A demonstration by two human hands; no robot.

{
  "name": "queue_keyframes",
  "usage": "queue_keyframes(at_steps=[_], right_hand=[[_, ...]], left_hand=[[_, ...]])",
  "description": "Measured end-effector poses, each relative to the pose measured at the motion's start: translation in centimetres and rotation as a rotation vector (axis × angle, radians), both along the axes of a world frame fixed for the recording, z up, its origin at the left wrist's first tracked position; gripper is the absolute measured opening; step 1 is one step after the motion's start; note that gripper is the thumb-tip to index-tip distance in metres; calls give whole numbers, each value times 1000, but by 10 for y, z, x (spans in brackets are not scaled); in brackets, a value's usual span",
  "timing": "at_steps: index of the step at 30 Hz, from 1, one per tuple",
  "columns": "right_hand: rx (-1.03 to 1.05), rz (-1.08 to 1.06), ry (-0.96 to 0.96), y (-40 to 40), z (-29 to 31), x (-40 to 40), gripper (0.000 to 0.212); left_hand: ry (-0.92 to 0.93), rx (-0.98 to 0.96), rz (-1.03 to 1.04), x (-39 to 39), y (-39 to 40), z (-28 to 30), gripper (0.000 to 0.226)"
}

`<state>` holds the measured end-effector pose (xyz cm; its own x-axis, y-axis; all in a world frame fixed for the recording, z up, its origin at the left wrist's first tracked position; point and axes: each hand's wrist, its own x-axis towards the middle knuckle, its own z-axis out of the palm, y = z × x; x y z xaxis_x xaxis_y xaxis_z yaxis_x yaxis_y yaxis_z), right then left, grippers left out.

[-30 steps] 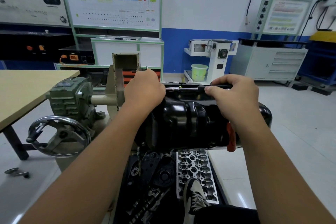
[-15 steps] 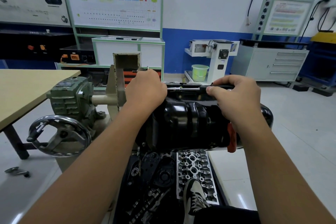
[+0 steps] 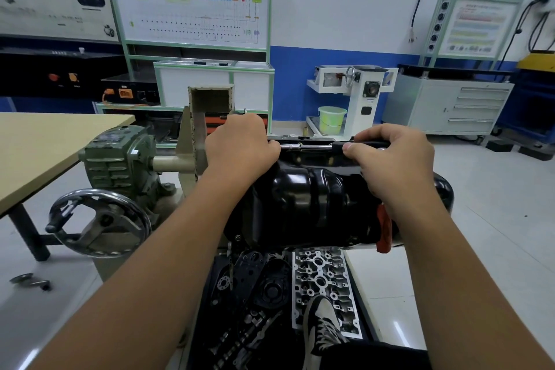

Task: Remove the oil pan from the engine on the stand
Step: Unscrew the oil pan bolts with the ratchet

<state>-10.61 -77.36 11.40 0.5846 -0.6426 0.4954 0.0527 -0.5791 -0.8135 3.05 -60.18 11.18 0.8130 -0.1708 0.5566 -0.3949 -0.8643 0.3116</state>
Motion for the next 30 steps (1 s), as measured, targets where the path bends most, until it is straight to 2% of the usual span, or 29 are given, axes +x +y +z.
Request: queue_keyframes(at_steps=[6,11,14,20,24,30], right_hand=[[-16,-3,-3,0,-1,-1,11],[-21,-6,1,0,0,-1,10],[-19,-4,0,-1,-1,0,10],[-36,-8,-10,-1,-2,0,12],[-29,-5,-11,-2,-1,0,11],[-30,-10,-5,1,0,-1,10]], left_hand=[[-1,24,-1,0,-2,1,15],[17,26,10,-2,0,4,23],[47,50,-3,-3,-3,7,13],[91,47,-14,-2,-4,7,19],[137,25,-58,-1,0,8,14],[115,57,-64,-3,0,7,14]])
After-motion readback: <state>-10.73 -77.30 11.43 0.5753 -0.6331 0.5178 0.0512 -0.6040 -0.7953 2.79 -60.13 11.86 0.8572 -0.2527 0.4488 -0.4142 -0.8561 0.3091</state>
